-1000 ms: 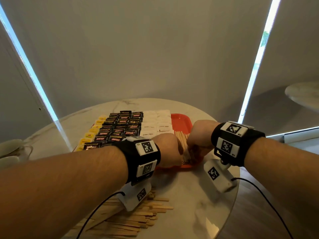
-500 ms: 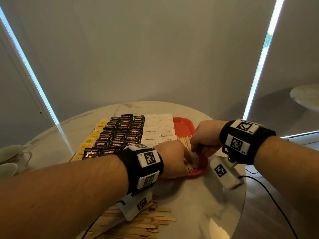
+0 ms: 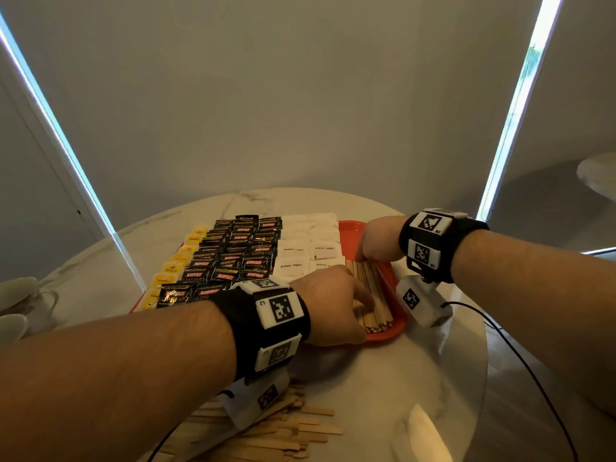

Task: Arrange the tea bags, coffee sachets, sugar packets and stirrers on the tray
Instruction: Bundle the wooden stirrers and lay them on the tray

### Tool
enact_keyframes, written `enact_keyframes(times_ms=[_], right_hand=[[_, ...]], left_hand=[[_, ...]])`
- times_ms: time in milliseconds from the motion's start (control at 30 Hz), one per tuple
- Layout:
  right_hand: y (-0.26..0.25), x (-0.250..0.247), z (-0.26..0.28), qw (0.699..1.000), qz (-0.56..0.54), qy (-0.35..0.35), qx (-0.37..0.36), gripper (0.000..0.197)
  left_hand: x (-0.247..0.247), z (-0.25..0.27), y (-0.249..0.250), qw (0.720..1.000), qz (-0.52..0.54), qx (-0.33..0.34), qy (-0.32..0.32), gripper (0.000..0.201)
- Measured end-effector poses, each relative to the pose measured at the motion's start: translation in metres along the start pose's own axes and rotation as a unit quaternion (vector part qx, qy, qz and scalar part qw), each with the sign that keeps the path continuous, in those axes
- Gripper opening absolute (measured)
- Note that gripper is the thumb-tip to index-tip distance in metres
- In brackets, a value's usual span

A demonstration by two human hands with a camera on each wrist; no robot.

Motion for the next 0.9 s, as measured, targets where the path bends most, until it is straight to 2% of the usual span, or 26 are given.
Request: enact_keyframes(times_ms=[233, 333, 433, 533, 600, 700, 833, 900], right_hand=[[0.008, -0.005, 0.011, 0.997, -0.065, 0.025, -0.038, 0.035], [0.014, -0.009, 0.01, 0.993, -0.097, 0.048, -0.045, 0.02], [0.018, -0.009, 0.009, 0.994, -0.095, 0.02, -0.041, 0.006], [0.021, -0.004, 0.011, 0.994, -0.083, -0.073, -0.024, 0.016], [0.02, 0.002, 0.013, 0.994, -0.038, -0.1, -0.014, 0.018], [0.017, 0.008, 0.013, 0.996, 0.005, -0.087, -0.006, 0.019], [0.017, 0.007, 0.014, 0.996, 0.002, -0.088, -0.001, 0.023], [0.016, 0.001, 0.015, 0.998, -0.019, -0.06, -0.004, 0.024]], left_hand=[[0.004, -0.003, 0.003, 0.999, -0.021, 0.024, 0.013, 0.068], [0.005, -0.005, 0.005, 0.999, -0.035, 0.039, 0.013, 0.071], [0.005, -0.005, 0.007, 0.998, -0.041, 0.045, 0.007, 0.063], [0.005, -0.007, 0.004, 0.999, -0.033, 0.037, 0.018, 0.065], [0.005, -0.007, 0.001, 0.999, -0.024, 0.019, 0.026, 0.068], [0.005, -0.006, -0.003, 1.0, -0.015, -0.006, 0.023, 0.065], [0.006, -0.005, -0.003, 1.0, -0.011, -0.015, 0.019, 0.062], [0.007, -0.004, -0.003, 0.999, -0.005, -0.016, 0.028, 0.061]])
Point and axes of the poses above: each hand's wrist, its own z-axis away from the middle knuckle, its own x-axis out of the palm, y = z × x, the point moved 2 cm from there along -z, towards the middle knuckle, and after that the axes turned 4 degrees about -z, right-handed, at the moved point
